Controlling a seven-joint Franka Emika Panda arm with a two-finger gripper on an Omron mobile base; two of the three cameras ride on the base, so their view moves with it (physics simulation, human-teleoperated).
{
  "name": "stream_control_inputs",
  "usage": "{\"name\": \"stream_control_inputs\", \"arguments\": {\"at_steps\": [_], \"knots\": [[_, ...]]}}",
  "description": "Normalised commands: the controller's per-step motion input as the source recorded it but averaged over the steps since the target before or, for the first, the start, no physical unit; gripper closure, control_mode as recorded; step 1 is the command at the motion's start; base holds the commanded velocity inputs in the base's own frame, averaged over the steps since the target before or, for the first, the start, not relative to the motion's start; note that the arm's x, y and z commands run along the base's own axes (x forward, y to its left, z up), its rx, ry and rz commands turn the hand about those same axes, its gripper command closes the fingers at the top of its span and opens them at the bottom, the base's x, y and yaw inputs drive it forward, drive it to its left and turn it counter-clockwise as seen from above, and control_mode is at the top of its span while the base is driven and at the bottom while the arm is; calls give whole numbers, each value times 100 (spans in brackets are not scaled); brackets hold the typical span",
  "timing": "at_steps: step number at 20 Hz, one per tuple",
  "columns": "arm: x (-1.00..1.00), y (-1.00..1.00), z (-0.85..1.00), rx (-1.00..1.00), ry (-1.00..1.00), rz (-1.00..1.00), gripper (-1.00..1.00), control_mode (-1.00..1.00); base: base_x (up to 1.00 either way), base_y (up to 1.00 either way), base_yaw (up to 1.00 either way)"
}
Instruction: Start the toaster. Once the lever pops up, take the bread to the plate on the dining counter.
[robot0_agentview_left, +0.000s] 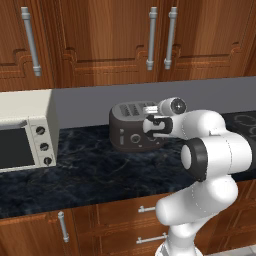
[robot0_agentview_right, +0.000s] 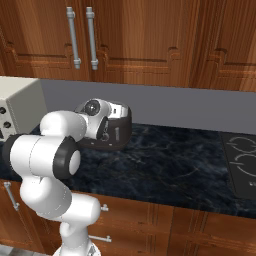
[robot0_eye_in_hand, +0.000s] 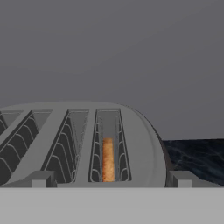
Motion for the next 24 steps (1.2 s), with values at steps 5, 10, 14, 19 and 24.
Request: {"name": "stream_control_inputs", "arguments": {"at_steps": [5, 10, 14, 19, 24], "knots": [[0, 0, 0, 0, 0, 0, -100, -100, 0, 0, 0], [0, 0, 0, 0, 0, 0, -100, -100, 0, 0, 0], [0, 0, 0, 0, 0, 0, -100, -100, 0, 0, 0], [0, 0, 0, 0, 0, 0, -100, -100, 0, 0, 0], [0, 0, 0, 0, 0, 0, -100, -100, 0, 0, 0]]}}
